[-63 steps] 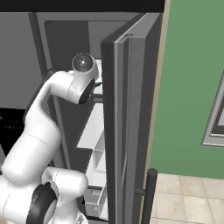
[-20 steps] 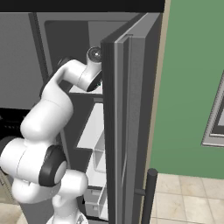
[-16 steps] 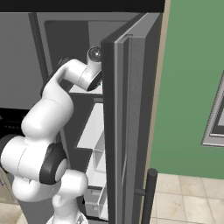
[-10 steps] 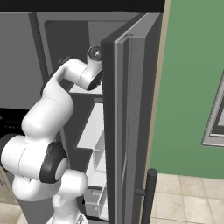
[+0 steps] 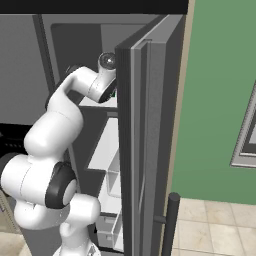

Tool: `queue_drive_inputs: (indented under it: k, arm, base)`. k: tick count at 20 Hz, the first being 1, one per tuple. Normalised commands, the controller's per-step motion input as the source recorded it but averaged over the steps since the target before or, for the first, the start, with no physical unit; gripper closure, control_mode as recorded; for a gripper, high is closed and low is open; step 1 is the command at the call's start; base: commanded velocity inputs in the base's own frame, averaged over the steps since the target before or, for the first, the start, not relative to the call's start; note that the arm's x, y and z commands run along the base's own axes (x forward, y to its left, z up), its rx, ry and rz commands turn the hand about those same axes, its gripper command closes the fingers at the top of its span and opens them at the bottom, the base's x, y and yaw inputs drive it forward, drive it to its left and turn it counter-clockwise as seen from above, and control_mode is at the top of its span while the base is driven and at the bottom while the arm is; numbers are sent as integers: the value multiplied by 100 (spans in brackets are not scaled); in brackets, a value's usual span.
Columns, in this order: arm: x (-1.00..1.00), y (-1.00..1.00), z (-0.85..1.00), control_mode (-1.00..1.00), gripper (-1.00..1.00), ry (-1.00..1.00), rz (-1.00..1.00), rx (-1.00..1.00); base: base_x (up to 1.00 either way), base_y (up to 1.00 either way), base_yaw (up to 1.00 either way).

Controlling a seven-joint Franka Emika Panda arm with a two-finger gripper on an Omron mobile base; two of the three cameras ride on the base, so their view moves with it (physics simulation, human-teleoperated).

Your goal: Take a sugar cube from the saucer and place it inside the coffee. Then, grab milk from the fridge and place it next to the coffee on the counter to sweeten the coffee.

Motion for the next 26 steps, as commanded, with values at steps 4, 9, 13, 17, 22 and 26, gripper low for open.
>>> queue_drive_inputs:
  k: [4, 9, 13, 17, 22, 26]
  arm:
    - [-8, 0, 0, -100, 100, 0, 0, 0]
    - [-63, 0, 9, -100, 100, 0, 0, 0]
    - [-91, 0, 31, -100, 100, -4, -1, 0]
    - [-100, 0, 49, -100, 100, -8, -5, 0]
    - [-100, 0, 51, -100, 100, -4, -12, 0]
    - [-100, 0, 23, -100, 100, 0, -18, 0]
  base:
    - [0, 0, 0]
    - [0, 0, 0]
    - [0, 0, 0]
    - [0, 0, 0]
    - [0, 0, 0]
    - [0, 0, 0]
